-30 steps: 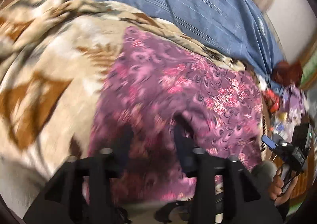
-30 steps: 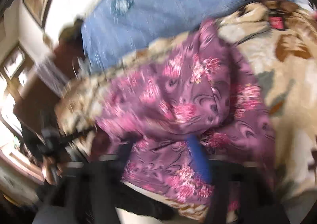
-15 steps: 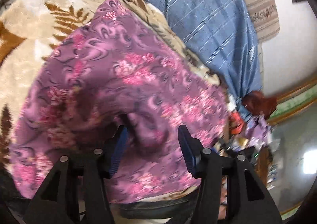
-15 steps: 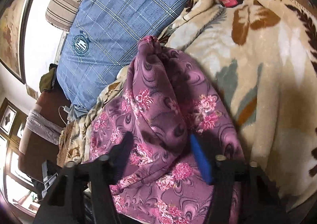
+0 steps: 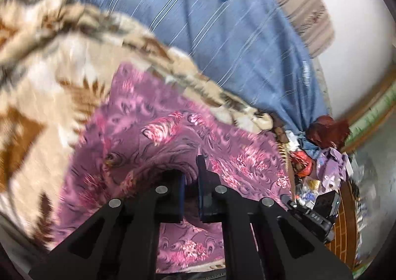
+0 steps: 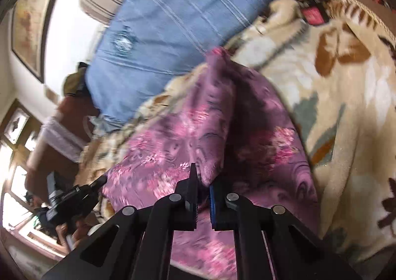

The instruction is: Fold small clothes

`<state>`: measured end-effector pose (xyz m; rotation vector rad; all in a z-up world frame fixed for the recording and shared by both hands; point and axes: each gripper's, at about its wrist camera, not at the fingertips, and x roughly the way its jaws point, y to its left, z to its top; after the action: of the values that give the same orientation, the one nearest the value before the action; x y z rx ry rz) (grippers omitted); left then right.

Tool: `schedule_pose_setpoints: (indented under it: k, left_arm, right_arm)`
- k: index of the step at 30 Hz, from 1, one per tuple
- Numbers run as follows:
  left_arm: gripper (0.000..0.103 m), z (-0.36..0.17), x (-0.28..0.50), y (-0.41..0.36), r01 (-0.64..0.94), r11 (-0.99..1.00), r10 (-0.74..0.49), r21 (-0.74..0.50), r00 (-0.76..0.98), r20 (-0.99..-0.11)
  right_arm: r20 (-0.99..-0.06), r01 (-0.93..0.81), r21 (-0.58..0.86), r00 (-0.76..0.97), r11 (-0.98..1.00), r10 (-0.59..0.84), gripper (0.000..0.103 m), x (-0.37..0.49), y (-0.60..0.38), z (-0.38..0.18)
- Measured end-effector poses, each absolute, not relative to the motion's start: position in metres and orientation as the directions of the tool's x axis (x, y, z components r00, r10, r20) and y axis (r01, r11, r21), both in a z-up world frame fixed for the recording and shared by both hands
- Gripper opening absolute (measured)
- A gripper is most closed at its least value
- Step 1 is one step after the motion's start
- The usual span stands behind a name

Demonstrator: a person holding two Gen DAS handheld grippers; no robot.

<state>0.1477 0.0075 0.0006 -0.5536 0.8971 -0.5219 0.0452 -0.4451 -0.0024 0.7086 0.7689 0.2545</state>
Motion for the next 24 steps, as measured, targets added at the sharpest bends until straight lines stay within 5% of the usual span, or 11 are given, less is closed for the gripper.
schedule_pose_setpoints:
  k: [4,8,11,24]
  left_arm:
    - [0.005,0.002,0.136,0.016,0.221,0.791,-0.599,-0.570,0.471,-0.648]
    - [0.005,-0.066,0.129,0.009,0.146,0.868,-0.494,-0.475,0.351,-0.795]
    - [0.005,-0.073,0.115,0.011,0.129,0.858,-0.508,-0.498,0.361,-0.782]
    - [0.007,-0.082,0.104,-0.008,0.225,0.882,-0.469,-0.414,0.338,-0.816]
  right_arm:
    - [-0.643,0.036,0.574,0.638,0.818,0.423,0.005,0.015,-0.419,0.016]
    - [-0.791,0.151,0.473,0.507,0.868,0.343,0.006,0.017,-0.401,-0.047]
    - [-0.791,0.217,0.520,0.487,0.826,0.370,0.006,0.011,-0.400,-0.062]
    - [-0.881,0.288,0.315,0.444,0.904,0.165,0.010,0.026,-0.404,-0.072]
